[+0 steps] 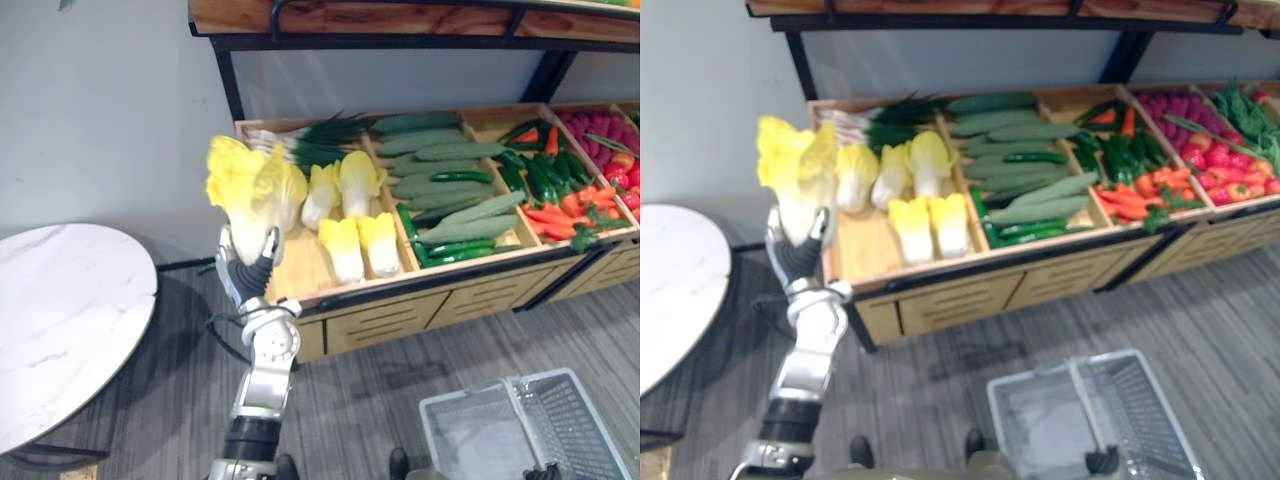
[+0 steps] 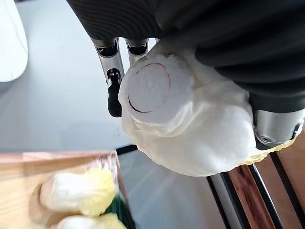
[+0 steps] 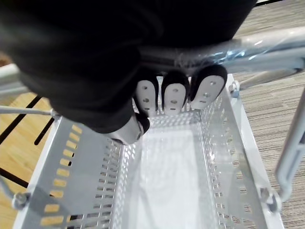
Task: Pick vegetable in the basket
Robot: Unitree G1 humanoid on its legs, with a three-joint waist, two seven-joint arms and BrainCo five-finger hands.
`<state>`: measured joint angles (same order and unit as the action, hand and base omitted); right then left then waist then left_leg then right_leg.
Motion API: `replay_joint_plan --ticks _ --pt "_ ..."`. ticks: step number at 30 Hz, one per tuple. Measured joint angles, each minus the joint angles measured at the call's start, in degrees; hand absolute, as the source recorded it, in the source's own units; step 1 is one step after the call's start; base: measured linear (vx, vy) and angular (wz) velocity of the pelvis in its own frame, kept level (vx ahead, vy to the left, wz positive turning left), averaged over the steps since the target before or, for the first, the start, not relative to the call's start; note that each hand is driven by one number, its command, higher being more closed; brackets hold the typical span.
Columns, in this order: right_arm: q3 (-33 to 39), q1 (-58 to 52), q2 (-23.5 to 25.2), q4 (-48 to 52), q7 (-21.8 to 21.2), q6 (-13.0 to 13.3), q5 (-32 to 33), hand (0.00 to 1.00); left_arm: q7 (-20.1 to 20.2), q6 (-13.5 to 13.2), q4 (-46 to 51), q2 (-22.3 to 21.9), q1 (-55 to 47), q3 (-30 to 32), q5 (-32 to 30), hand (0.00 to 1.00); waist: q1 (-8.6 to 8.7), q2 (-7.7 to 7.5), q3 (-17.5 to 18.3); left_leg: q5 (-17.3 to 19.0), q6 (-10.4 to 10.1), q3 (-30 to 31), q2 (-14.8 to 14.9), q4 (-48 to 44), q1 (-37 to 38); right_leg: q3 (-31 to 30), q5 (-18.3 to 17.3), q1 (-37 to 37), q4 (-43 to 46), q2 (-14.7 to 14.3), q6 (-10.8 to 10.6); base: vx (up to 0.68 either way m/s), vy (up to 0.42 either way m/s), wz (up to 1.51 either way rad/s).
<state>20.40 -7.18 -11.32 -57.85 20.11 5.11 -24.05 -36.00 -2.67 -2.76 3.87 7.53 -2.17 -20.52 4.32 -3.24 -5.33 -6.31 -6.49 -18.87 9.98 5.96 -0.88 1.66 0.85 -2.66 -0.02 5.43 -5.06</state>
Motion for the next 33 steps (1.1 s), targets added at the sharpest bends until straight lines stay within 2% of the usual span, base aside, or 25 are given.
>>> replay_joint_plan --ticks 4,8,10,14,15,20,24,30,33 --pt "0.1 3.7 -4.9 -0.9 -0.8 -0.3 0.0 1.0 5.6 -2.5 1.7 2.6 -4.3 -1.7 2.3 1.0 -0.08 0.66 0.3 0.6 0.2 -2.8 -0.5 0.0 0.6 -2.4 0.3 -0.4 -0.9 0.3 -0.5 0.01 0.017 -0.31" --pt "-2.6 5.4 -9.6 2.8 -3.1 -0.8 -0.2 1.0 11.7 -5.8 2.9 7.6 -8.6 -5.2 6.4 1.0 0.09 1.11 0.6 1.9 0.3 -7.0 -1.0 0.0 2.3 -7.0 1.1 -1.3 -0.9 0.7 -1.7 0.03 0.022 -0.54" --pt "-6.4 6.0 -14.4 6.0 -4.8 0.4 -0.8 1.0 15.9 -8.5 3.2 11.0 -9.9 -8.7 9.5 1.0 0.37 1.51 0.8 2.4 0.7 -9.3 -1.7 0.0 2.8 -9.5 1.6 -2.3 -1.0 1.0 -2.4 0.07 0.038 -0.52" --pt "-10.3 7.4 -20.0 6.5 -7.0 2.1 -0.8 1.0 20.6 -11.3 3.5 15.0 -10.1 -12.6 14.4 1.0 0.65 1.72 1.0 3.0 0.7 -12.2 -1.9 0.0 4.9 -12.3 2.0 -2.1 -0.8 0.8 -2.3 0.07 0.011 -0.42" --pt "-12.0 8.7 -21.7 6.5 -7.5 2.5 -0.8 1.0 22.4 -12.1 3.9 16.6 -10.1 -13.5 17.2 1.0 1.29 1.87 1.1 3.0 0.6 -12.6 -1.9 0.0 5.5 -13.4 2.1 -2.1 -0.8 0.6 -2.3 0.04 -0.009 -0.3" --pt "-15.8 11.0 -25.0 8.9 -9.2 2.8 -0.8 1.0 28.1 -13.6 4.3 21.0 -9.3 -18.6 24.5 1.0 1.95 3.04 1.5 3.7 -0.2 -16.1 -1.1 0.1 7.5 -16.8 2.7 -2.4 -0.3 -0.8 -2.1 0.0 -0.033 -0.42" --pt "-18.9 11.5 -27.4 14.4 -9.6 3.0 -0.8 1.0 33.8 -14.5 4.6 23.7 -7.4 -24.6 28.6 1.0 2.17 4.8 2.6 4.1 -1.2 -19.1 0.0 0.1 8.2 -19.2 2.6 -3.5 0.1 -2.1 -2.3 -0.05 -0.058 -0.33" --pt "-19.3 11.6 -28.3 17.5 -9.6 3.1 -0.7 1.0 37.9 -16.8 9.5 24.8 -4.7 -30.8 31.7 1.0 1.79 5.45 3.1 3.8 -2.0 -21.9 1.1 0.1 9.4 -19.5 2.5 -3.6 0.1 -3.1 -2.3 -0.03 -0.055 -0.19" --pt "-19.3 11.5 -28.3 19.0 -9.6 3.1 -0.8 1.0 39.0 -16.9 10.0 25.3 -4.4 -33.3 31.8 1.0 1.76 5.34 3.2 3.9 -2.2 -22.9 1.2 0.1 9.5 -19.5 2.7 -3.8 -0.1 -3.1 -2.6 0.0 -0.012 -0.12"
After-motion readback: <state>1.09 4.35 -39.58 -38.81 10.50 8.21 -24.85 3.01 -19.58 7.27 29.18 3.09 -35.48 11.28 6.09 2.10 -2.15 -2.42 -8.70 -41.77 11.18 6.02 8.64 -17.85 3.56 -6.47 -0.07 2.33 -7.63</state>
